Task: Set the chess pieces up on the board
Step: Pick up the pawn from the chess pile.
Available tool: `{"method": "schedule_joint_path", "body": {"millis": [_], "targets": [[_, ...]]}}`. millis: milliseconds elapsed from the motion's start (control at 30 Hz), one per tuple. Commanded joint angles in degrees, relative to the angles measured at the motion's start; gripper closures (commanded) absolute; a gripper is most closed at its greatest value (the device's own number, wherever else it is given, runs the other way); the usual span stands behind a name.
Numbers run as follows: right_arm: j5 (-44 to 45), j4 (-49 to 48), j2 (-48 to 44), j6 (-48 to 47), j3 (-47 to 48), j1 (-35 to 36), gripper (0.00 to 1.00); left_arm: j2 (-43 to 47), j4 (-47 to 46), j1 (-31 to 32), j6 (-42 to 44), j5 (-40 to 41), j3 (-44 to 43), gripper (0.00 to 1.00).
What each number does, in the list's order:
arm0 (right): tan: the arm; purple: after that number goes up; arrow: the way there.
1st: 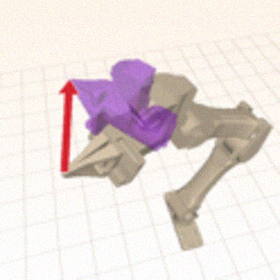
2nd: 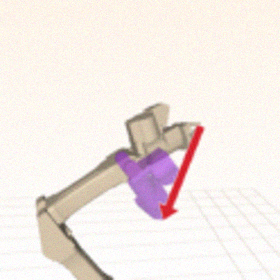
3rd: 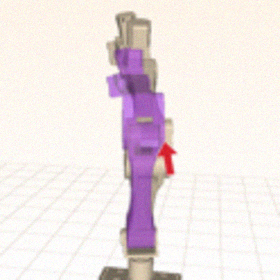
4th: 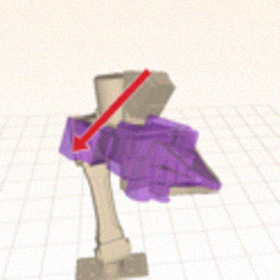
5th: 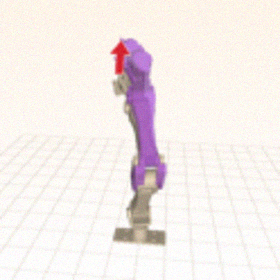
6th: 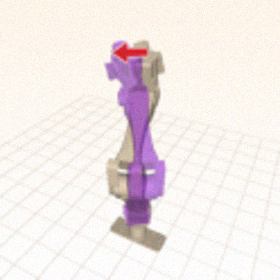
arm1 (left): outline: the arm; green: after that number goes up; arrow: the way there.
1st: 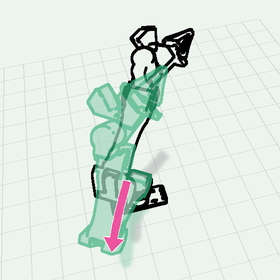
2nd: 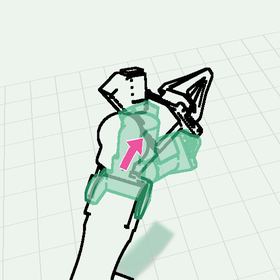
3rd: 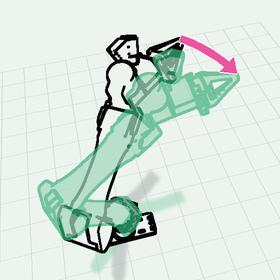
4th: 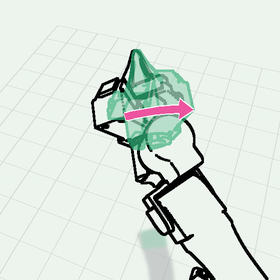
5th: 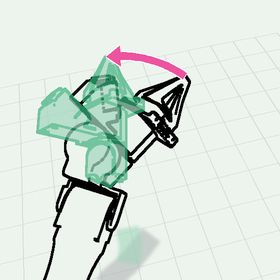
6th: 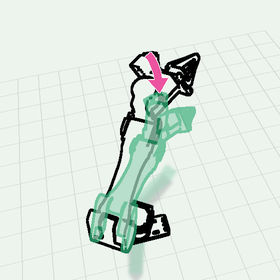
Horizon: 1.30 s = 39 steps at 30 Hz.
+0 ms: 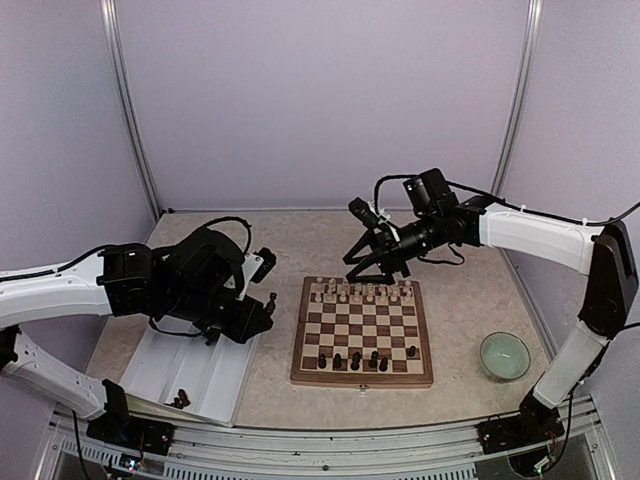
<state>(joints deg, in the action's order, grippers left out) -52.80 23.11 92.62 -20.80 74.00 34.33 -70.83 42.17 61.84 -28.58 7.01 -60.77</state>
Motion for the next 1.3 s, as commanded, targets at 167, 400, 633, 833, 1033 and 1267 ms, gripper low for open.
{"method": "schedule_joint_path", "body": {"millis": [167, 400, 633, 833, 1033, 1267], "targets": [[-11.8, 6.9, 10.1, 5.8, 9.3, 8.8, 0.40, -9.4, -16.6, 2.3, 10.5, -6.5, -3.5, 1.00], [-12.0, 6.8, 11.5, 7.2, 10.6, 10.4, 0.40, -11.1, -19.6, 2.3, 11.4, -9.0, -3.9, 1.00], [-11.6, 6.2, 12.5, 8.0, 11.3, 10.9, 0.48, -11.3, -20.2, 2.6, 11.4, -9.9, -4.0, 1.00], [-12.6, 6.6, 13.5, 8.1, 12.2, 11.2, 0.82, -10.8, -19.9, 2.6, 11.3, -9.3, -3.9, 1.00], [-10.0, 8.0, 11.6, 5.8, 13.1, 10.6, 0.99, -11.4, -19.1, 2.6, 11.2, -9.4, -3.2, 1.00], [-4.2, 8.4, 3.4, 1.8, 6.9, 4.0, 1.00, -11.0, -19.1, 1.7, 11.0, -8.9, -0.4, 1.00]]}}
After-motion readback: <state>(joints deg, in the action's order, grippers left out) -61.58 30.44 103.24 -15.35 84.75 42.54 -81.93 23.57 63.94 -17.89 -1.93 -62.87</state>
